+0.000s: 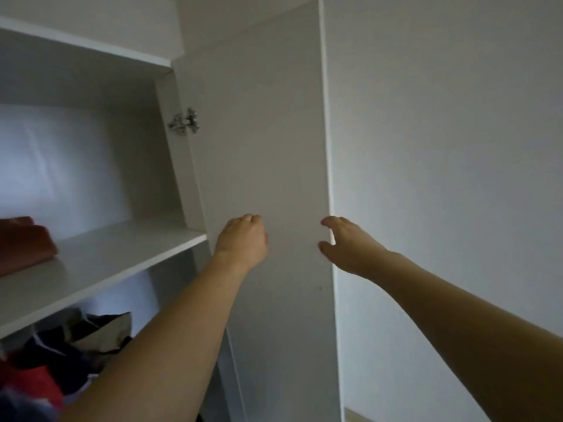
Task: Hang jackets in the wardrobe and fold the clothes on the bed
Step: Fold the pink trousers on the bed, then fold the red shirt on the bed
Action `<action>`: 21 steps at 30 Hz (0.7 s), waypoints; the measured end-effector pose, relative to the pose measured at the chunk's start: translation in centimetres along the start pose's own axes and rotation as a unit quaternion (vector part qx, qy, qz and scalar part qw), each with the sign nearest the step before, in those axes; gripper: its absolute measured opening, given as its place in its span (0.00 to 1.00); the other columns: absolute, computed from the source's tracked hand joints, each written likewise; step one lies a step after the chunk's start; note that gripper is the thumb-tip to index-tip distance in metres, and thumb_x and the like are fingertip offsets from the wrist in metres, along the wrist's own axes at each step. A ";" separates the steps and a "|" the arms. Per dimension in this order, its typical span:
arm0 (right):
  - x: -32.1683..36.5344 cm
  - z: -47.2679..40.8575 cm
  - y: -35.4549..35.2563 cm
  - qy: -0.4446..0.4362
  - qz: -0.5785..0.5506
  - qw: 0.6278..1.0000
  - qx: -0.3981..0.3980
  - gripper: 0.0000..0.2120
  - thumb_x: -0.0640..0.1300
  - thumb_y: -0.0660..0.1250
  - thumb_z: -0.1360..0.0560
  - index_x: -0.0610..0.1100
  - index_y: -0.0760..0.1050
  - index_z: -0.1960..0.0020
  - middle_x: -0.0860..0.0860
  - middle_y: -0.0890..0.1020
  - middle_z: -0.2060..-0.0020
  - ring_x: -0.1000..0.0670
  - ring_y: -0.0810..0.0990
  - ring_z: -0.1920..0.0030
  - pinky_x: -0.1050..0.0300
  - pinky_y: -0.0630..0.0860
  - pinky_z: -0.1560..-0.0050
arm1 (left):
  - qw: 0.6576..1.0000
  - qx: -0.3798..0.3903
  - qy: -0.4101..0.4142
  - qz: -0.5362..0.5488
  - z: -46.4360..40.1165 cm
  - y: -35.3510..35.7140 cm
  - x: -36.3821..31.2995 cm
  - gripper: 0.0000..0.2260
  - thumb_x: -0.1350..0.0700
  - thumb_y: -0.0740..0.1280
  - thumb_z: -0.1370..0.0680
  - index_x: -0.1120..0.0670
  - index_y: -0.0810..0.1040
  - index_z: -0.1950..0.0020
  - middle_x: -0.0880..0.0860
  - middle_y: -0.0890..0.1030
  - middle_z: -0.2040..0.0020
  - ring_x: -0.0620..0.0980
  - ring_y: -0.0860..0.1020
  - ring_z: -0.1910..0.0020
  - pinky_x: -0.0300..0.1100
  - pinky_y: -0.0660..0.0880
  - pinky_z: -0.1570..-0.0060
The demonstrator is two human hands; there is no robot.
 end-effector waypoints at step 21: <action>-40.7 47.5 -26.1 0.286 0.069 0.956 -0.021 0.25 0.47 0.62 0.20 0.42 0.62 0.26 0.45 0.68 0.28 0.45 0.68 0.30 0.53 0.65 0.32 | 0.958 0.137 0.166 0.188 20.0 -3.6 -60.6 0.11 0.56 0.54 0.19 0.60 0.72 0.45 0.60 0.75 0.41 0.61 0.74 0.45 0.48 0.70 0.50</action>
Point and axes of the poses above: each hand's wrist, its own z-axis away from the middle knuckle, its own y-axis out of the palm, x = y × z, the point moved 5 cm from there along -z, towards the middle knuckle
